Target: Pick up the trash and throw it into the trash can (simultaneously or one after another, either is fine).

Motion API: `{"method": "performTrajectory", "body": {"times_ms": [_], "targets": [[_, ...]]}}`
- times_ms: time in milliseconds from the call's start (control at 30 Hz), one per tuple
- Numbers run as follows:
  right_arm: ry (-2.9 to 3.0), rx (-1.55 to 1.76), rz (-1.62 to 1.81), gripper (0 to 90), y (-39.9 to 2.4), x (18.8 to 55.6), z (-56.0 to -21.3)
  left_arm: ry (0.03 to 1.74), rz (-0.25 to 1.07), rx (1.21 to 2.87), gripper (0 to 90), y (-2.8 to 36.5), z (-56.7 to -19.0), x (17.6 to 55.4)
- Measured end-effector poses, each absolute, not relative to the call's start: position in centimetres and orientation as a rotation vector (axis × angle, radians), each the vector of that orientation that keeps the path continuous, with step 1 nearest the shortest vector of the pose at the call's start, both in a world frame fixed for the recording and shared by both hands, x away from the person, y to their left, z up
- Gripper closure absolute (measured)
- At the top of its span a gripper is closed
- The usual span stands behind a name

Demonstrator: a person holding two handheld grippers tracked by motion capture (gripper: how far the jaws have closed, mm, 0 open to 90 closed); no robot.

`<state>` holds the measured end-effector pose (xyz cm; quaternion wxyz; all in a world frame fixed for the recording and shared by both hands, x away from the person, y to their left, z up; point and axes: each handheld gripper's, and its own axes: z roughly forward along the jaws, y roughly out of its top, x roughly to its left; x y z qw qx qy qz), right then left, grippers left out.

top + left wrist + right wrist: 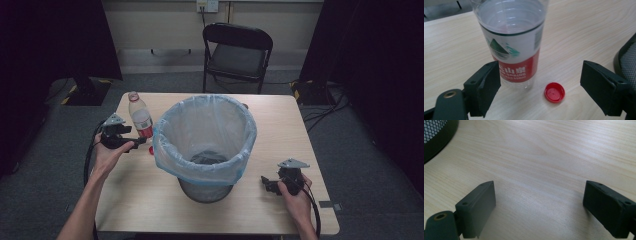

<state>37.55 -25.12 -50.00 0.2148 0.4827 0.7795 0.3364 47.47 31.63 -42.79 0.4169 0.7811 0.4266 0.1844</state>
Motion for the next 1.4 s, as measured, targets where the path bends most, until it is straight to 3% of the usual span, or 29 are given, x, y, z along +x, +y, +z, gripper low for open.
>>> {"method": "performTrajectory", "body": {"times_ms": [133,233,1167,1400], "targets": [[2.162,1.339,0.933,10.1,-25.1,37.6,-50.0,1.066,0.525,1.952,16.0,31.6,-42.8,48.4],[2.162,1.339,0.933,10.1,-25.1,37.6,-50.0,1.079,0.481,1.956,16.0,31.7,-42.9,49.3],[2.162,1.339,0.933,10.1,-25.1,37.6,-50.0,1.128,0.485,1.845,16.7,30.6,-46.2,52.4],[2.162,1.339,0.933,10.1,-25.1,37.6,-50.0,1.136,0.499,1.829,26.9,30.7,-46.4,52.6]]}}
